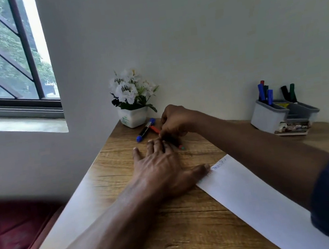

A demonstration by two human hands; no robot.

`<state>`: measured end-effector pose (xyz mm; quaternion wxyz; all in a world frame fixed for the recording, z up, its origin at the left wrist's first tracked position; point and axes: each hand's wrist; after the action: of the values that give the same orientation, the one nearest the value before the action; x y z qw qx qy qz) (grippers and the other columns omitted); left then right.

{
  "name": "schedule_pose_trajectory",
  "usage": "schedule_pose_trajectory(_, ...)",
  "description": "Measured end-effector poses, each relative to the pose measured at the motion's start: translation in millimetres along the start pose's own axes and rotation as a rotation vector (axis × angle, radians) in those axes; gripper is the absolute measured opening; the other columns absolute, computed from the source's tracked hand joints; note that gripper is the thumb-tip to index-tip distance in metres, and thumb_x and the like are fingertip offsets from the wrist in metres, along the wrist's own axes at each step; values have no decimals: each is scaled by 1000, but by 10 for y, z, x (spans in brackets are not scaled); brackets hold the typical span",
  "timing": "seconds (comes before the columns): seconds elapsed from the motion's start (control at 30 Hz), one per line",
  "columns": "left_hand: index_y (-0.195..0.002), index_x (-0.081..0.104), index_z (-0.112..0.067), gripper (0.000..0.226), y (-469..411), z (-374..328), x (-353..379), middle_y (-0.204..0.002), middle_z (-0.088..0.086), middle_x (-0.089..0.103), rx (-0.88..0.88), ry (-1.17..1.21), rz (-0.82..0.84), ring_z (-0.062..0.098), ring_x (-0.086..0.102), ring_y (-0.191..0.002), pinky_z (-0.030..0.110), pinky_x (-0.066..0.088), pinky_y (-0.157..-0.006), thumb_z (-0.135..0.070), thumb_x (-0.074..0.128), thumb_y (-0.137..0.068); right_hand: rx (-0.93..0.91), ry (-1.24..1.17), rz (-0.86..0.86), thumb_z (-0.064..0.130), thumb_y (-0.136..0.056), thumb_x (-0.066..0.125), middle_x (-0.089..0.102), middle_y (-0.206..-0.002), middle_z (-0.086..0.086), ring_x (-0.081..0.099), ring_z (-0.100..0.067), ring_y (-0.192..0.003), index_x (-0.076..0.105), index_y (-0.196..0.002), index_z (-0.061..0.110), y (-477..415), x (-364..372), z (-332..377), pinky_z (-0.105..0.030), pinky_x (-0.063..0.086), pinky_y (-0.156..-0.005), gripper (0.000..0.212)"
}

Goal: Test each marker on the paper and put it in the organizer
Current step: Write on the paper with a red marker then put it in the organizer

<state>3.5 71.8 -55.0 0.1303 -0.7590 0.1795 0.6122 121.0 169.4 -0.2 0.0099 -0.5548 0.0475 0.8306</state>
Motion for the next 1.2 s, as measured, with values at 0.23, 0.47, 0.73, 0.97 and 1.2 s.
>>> schedule_pose_trajectory(0.23,-162,2,-9,127,22,-3,-29,-171,12,-3,1,21,7,26,-3,-158,61,0,-124,-97,31,-75,11,-71,-134,14,-78,79,76,-90,-15,76,-26,-83,77,-99,4,156,-99,-141,-47,64,-79,23)
schedule_pose_trajectory(0.47,-162,13,-12,123,43,-9,-64,-171,10,9,-1,98,-35,27,8,-157,62,3,-124,-96,34,-74,-200,11,-330,12,-90,69,74,-99,-3,69,-11,-79,74,-110,14,915,-411,-493,-31,59,-78,21)
schedule_pose_trajectory(0.73,-149,42,-38,62,79,-64,-85,-138,-9,56,385,389,-447,3,60,-114,36,52,-95,-53,63,-93,-373,-80,-414,20,-99,65,65,-86,16,63,-1,-75,73,-118,18,1603,-48,-967,-14,44,-62,21)
schedule_pose_trajectory(0.97,-109,76,-36,18,128,-92,-57,-94,-21,75,515,549,-500,6,72,-84,37,60,-72,-27,73,-93,-586,-67,-492,32,-101,55,63,-83,12,55,-5,-73,73,-107,14,1578,196,-1167,-12,34,-65,26)
schedule_pose_trajectory(1.2,-104,76,-32,17,135,-116,1,-89,-15,75,516,672,-476,17,70,-79,39,59,-70,-20,73,-93,-607,-39,-525,37,-101,50,70,-89,4,57,-10,-73,72,-115,20,1577,232,-1185,-32,46,-61,31)
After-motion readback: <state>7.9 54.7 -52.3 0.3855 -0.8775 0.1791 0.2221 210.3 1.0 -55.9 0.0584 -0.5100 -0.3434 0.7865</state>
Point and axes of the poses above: each hand's wrist, its own y-axis away from the middle knuckle, its own x-axis out of the palm, z = x × y
